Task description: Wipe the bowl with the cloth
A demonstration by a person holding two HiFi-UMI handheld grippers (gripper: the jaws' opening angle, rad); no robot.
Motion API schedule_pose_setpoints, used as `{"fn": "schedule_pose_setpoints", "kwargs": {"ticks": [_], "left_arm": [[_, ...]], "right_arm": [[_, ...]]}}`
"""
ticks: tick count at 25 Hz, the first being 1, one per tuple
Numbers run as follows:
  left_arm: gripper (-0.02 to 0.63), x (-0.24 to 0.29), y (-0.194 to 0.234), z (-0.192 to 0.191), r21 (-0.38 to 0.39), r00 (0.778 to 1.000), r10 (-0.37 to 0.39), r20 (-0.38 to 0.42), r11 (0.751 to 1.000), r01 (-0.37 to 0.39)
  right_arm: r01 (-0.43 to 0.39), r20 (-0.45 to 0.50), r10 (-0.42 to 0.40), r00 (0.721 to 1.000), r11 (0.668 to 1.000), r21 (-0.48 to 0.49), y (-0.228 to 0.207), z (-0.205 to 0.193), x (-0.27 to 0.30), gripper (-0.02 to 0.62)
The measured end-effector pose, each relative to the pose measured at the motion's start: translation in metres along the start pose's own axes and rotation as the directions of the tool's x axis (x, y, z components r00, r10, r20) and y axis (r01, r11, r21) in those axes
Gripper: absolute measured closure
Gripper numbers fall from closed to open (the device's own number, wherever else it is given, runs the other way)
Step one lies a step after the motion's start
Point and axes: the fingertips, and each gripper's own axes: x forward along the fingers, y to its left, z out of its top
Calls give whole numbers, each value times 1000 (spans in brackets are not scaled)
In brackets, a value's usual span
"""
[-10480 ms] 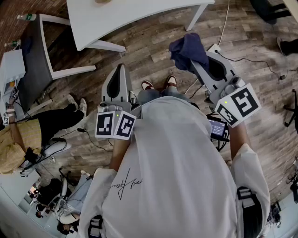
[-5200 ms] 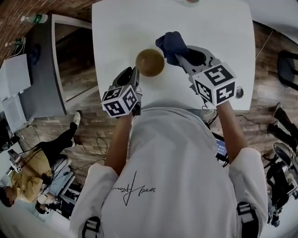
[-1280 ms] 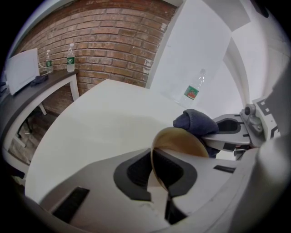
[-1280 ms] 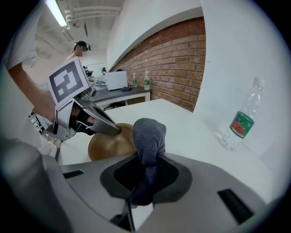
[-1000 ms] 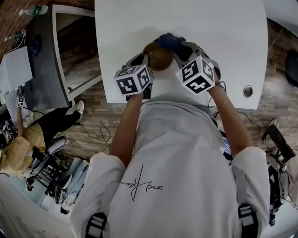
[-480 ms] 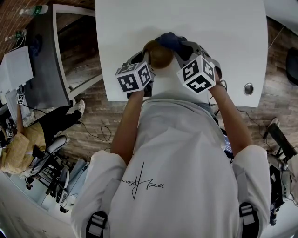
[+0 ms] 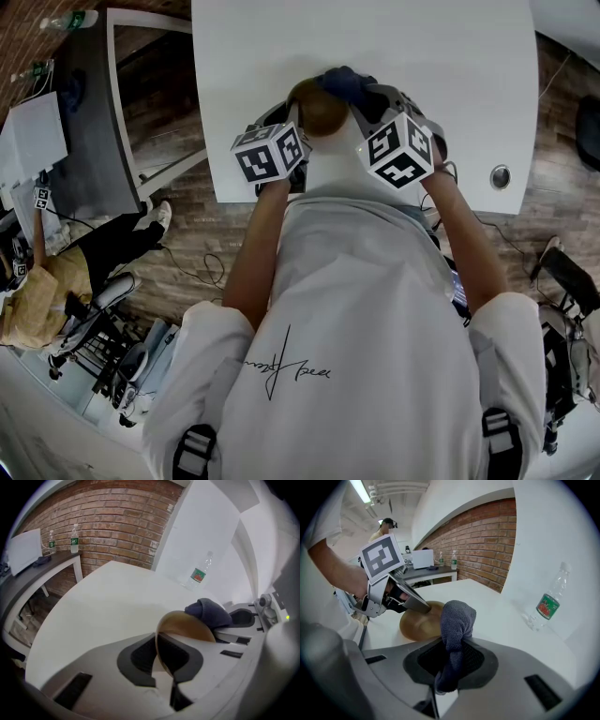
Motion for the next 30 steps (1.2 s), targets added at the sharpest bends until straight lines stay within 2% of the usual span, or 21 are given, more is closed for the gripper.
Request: {"fn": "schedule_pose_setpoints", "kwargs": {"ticks": [30], "left_arm": [[598, 3, 2, 4, 2, 1000, 21, 4, 1000, -21]], "right_arm": [[6, -43, -7, 999, 999, -43, 8, -7, -7, 540]]}}
